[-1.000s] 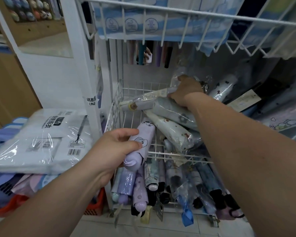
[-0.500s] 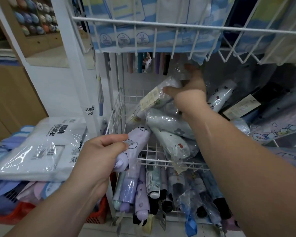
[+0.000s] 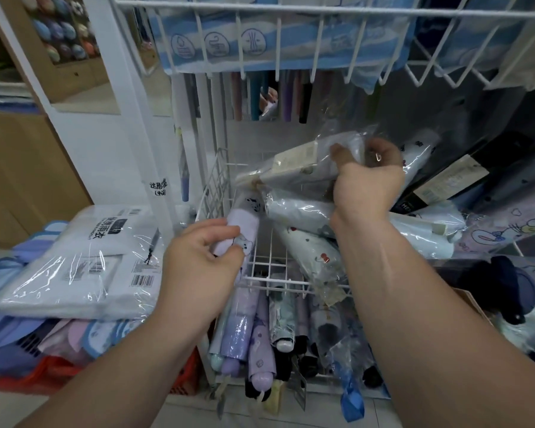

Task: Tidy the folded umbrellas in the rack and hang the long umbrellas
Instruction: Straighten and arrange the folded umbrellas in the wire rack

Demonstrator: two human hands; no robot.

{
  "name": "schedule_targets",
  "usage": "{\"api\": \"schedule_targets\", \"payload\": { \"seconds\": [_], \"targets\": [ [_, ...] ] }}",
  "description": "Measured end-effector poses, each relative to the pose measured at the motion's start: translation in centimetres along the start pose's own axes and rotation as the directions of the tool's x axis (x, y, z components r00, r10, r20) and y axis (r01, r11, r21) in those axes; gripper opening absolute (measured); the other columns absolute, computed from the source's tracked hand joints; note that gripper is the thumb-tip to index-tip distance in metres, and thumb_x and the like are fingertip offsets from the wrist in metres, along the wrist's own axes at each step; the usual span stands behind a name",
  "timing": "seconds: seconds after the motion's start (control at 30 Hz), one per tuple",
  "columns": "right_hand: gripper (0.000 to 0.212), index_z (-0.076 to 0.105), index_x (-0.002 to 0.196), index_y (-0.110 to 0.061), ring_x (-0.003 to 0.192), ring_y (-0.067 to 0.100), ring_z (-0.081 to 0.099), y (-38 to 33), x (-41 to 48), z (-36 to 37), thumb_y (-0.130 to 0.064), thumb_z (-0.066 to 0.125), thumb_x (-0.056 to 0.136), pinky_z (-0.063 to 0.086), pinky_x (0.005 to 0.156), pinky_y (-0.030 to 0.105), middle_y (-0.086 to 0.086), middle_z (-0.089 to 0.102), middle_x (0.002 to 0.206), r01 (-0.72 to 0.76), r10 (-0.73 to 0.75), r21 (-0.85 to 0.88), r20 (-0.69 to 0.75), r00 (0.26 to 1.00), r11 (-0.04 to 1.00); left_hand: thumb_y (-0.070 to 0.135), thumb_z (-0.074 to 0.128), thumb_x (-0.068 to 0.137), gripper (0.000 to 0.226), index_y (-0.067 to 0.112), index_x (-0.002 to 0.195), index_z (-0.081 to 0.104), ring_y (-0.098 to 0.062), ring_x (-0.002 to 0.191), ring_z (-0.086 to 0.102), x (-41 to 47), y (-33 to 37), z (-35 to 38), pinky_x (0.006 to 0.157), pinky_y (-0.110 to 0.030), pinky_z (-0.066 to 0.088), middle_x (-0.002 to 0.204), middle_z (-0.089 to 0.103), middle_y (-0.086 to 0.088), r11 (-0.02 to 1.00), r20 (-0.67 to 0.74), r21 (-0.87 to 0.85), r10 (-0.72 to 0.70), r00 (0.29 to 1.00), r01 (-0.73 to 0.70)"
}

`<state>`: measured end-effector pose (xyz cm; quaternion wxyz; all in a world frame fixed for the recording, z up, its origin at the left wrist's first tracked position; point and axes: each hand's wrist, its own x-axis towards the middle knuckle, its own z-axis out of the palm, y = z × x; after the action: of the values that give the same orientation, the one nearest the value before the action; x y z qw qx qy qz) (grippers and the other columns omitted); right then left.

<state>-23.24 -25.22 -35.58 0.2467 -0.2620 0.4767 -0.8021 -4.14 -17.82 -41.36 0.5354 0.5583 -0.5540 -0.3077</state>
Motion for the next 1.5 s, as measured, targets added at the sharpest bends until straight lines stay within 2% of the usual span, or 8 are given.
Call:
{"api": "schedule_targets", "payload": {
  "seconds": [0.23, 0.57, 0.77, 0.93, 1.13, 1.27, 1.4, 1.5],
  "targets": [
    [0.04, 0.056, 0.105, -0.021, 0.071, -0.013, 0.059, 0.2, 1.4, -1.5, -0.007, 0.08, 0.077, 0.048, 0.074, 0.014, -0.015, 0.061, 0.089, 0.143, -0.144, -0.021, -0.042, 0.989, 0.99, 0.01, 0.074, 0.088, 0.019, 0.021, 0.103, 0.078, 0.008, 0.1, 0.057, 4.1, -0.1, 1.5, 0.087, 0.002, 0.036, 0.119, 0.062, 0.009, 0.962, -0.041, 0.223, 0.174, 0.984, -0.161],
    [0.041, 0.055, 0.104, -0.024, 0.076, -0.014, 0.057, 1.0, 1.6, -2.1, -0.01, 0.081, 0.076, 0.044, 0.072, 0.007, -0.015, 0.061, 0.095, 0.178, -0.176, -0.043, 0.036, 0.984, 0.983, 0.0, 0.076, 0.085, 0.022, 0.012, 0.099, 0.065, -0.001, 0.044, 0.063, 6.6, -0.9, 3.2, 0.038, -0.013, 0.043, 0.09, 0.062, 0.005, 0.909, 0.236, 0.41, -0.186, 0.954, 0.076],
    [0.04, 0.056, 0.106, -0.024, 0.087, 0.002, 0.061, 1.1, 1.4, -2.3, -0.013, 0.081, 0.077, 0.045, 0.071, 0.008, -0.007, 0.062, 0.101, 0.18, -0.174, -0.069, 0.082, 0.981, 0.981, 0.002, 0.07, 0.084, 0.029, 0.019, 0.103, 0.057, -0.013, 0.064, 0.057, 8.3, -0.1, 2.8, 0.04, -0.018, 0.039, 0.096, 0.058, -0.004, 0.706, 0.338, 0.707, -0.288, 0.896, -0.039],
    [0.04, 0.057, 0.106, -0.023, 0.087, 0.006, 0.062, 1.2, 1.1, -2.4, -0.014, 0.082, 0.076, 0.051, 0.076, 0.015, -0.003, 0.064, 0.102, 0.187, -0.177, -0.098, 0.106, 0.978, 0.977, 0.004, 0.057, 0.091, 0.074, 0.033, 0.154, 0.034, -0.028, 0.122, 0.056, 8.0, -0.1, 3.1, 0.082, -0.027, 0.044, 0.148, 0.039, -0.014, 0.445, 0.422, 0.857, -0.318, 0.849, -0.26],
    [0.039, 0.057, 0.105, -0.025, 0.084, 0.002, 0.062, 1.2, 1.2, -2.4, -0.015, 0.081, 0.077, 0.051, 0.076, 0.015, -0.006, 0.064, 0.099, 0.199, -0.187, -0.086, 0.133, 0.973, 0.976, -0.002, 0.057, 0.084, 0.052, 0.014, 0.134, 0.06, -0.031, 0.107, 0.063, 7.7, -0.6, 3.7, 0.076, -0.034, 0.05, 0.133, 0.044, -0.014, 0.218, 0.419, 0.904, -0.285, 0.862, -0.367],
    [0.038, 0.059, 0.108, -0.018, 0.081, -0.002, 0.063, 0.6, 1.2, -2.1, -0.009, 0.08, 0.078, 0.05, 0.075, 0.014, -0.005, 0.065, 0.097, 0.173, -0.166, -0.038, 0.145, 0.975, 0.984, 0.012, 0.054, 0.094, 0.038, 0.013, 0.131, 0.059, -0.023, 0.094, 0.056, 8.1, 0.1, 3.1, 0.074, -0.031, 0.046, 0.131, 0.047, -0.014, 0.281, 0.465, 0.876, -0.28, 0.84, -0.392],
    [0.035, 0.059, 0.111, -0.01, 0.075, -0.006, 0.065, -1.2, 1.4, -1.1, -0.001, 0.077, 0.082, 0.053, 0.07, 0.017, -0.006, 0.065, 0.093, 0.127, -0.135, 0.084, 0.107, 0.985, 0.988, 0.028, 0.052, 0.097, 0.038, 0.019, 0.134, 0.053, -0.034, 0.114, 0.06, 8.1, 1.2, 2.4, 0.095, -0.039, 0.052, 0.122, 0.054, -0.015, 0.557, 0.443, 0.718, 0.097, 0.891, -0.417],
    [0.029, 0.061, 0.103, -0.02, 0.096, 0.022, 0.07, -1.8, 1.2, 0.1, -0.008, 0.078, 0.083, 0.06, 0.071, 0.039, -0.004, 0.066, 0.099, 0.016, -0.033, 0.111, 0.154, 0.988, 0.994, 0.032, 0.067, 0.094, 0.063, 0.025, 0.151, 0.04, -0.033, 0.12, 0.056, 8.6, 3.1, 1.9, 0.099, -0.034, 0.044, 0.135, 0.053, -0.014, 0.73, 0.331, 0.559, 0.239, 0.913, -0.394]
  ]
}}
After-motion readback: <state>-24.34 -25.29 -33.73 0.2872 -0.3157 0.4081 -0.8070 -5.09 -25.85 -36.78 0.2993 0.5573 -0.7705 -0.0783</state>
